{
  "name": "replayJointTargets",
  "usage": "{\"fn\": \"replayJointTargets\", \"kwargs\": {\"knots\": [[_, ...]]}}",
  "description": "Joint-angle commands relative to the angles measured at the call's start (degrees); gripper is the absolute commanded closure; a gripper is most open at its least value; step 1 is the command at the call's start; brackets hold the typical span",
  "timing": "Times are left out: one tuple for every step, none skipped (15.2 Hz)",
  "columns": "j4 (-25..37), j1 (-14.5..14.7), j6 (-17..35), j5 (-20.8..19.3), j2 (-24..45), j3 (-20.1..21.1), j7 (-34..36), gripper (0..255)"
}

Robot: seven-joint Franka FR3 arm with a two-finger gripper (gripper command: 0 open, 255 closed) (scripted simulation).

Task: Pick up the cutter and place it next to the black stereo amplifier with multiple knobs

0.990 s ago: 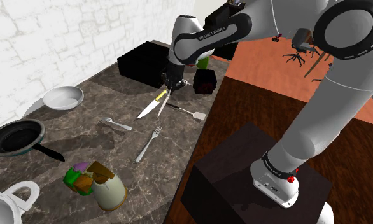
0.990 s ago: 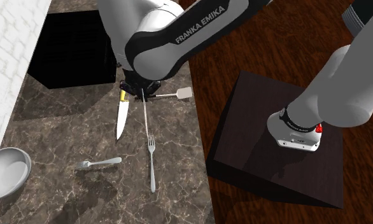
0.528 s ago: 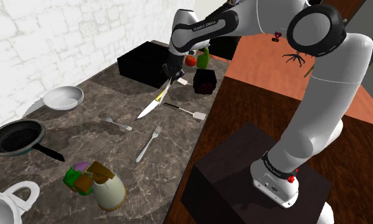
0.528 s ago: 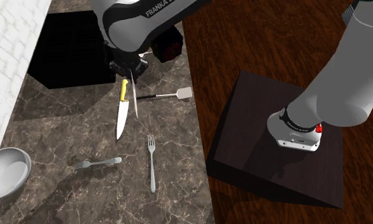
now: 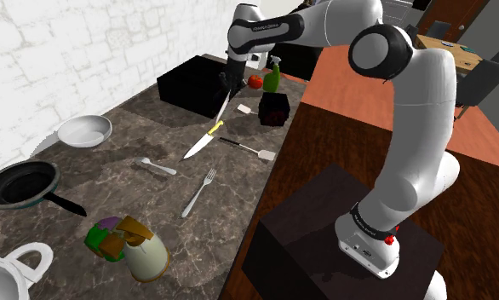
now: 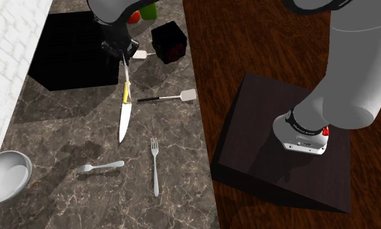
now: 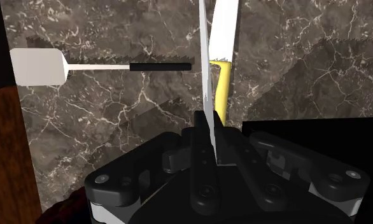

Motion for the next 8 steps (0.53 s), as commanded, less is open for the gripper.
{"fn": "replayJointTargets", "kwargs": {"knots": [[7.5, -0.02, -3.17, -0.67, 4.46, -0.68, -1.16, 255], [11.7, 0.06, -4.97, -0.98, 6.93, -1.01, -1.71, 255], [16.36, 0.21, -6.98, -1.3, 9.63, -1.34, -2.27, 255], [22.14, 0.49, -9.49, -1.63, 12.93, -1.7, -2.89, 255], [21.61, 0.46, -8.83, -1.65, 13.07, -1.74, -2.93, 255], [21.09, 0.43, -8.16, -1.66, 13.22, -1.77, -2.97, 255], [20.56, 0.4, -7.5, -1.68, 13.36, -1.79, -3.0, 255], [20.09, 0.37, -6.86, -1.71, 13.54, -1.82, -3.04, 255]]}}
